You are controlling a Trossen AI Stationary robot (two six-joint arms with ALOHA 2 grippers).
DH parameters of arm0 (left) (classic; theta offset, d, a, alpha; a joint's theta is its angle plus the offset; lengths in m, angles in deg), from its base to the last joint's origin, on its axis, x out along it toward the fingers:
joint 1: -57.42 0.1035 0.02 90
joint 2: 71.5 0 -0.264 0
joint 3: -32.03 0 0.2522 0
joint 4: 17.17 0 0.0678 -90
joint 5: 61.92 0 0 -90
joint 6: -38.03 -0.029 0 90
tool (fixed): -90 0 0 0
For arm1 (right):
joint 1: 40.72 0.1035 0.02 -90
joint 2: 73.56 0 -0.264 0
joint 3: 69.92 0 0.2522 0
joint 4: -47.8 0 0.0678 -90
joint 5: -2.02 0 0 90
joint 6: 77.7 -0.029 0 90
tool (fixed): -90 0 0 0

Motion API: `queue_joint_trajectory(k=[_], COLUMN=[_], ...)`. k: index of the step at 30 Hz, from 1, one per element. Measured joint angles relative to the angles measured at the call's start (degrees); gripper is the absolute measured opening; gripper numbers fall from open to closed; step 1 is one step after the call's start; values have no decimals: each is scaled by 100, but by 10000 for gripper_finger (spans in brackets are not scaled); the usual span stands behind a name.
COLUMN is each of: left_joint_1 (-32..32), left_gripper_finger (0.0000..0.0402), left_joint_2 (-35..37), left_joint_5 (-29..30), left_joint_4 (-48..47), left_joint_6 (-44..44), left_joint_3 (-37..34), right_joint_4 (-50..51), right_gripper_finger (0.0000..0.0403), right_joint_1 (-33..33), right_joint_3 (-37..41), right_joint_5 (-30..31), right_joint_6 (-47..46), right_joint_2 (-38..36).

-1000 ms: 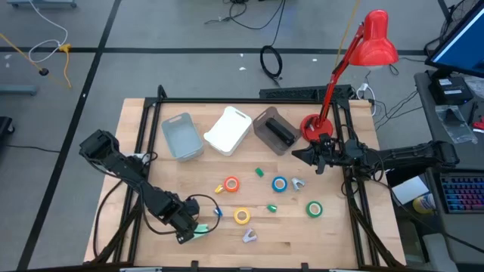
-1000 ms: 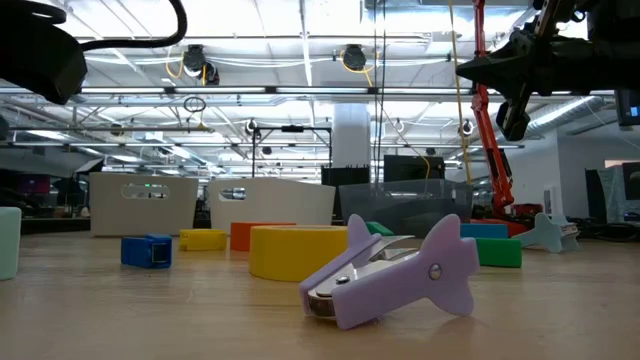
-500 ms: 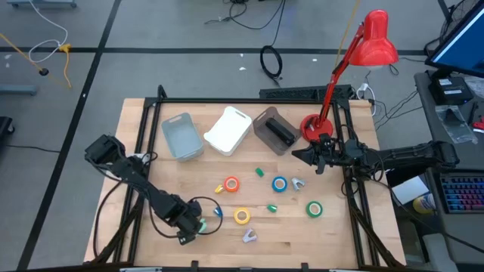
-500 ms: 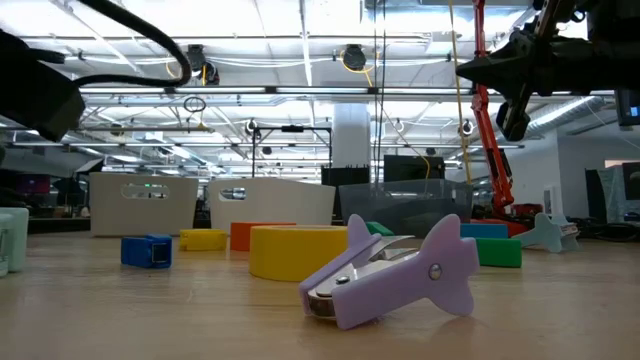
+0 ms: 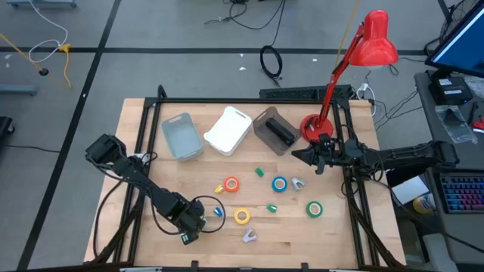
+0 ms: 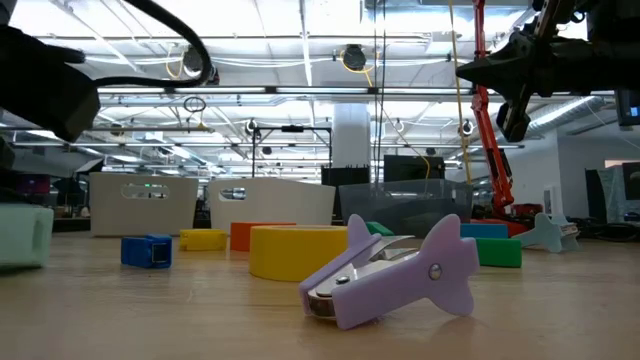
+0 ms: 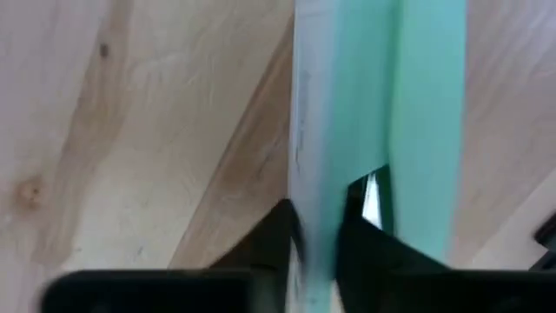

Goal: Pick and place Stapler, Stapler remover, tape
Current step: Put the light green stapler into the black bin

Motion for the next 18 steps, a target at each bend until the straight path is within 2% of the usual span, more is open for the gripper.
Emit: queue_joint_trajectory(k=[2, 11, 14, 18], left_joint_1=[0, 85, 198, 423], left_gripper_finger=[28, 33, 33, 33], left_joint_2=[2, 80, 278, 753], left_joint_5=[7, 86, 304, 981], left_joint_4=[119, 230, 335, 353], left_joint_6=[-7, 228, 234, 362], left_joint_3=[0, -2, -2, -2], right_joint_4=[0, -92, -300, -900], right_gripper_finger=[4, 4, 4, 4], right_joint_1=[-1, 0, -2, -2], right_joint_3=[0, 0, 0, 0], right_joint_5=[0, 0, -76, -648], right_joint_6=[0, -132, -309, -109], right_joint_2=[-1, 0, 0, 61])
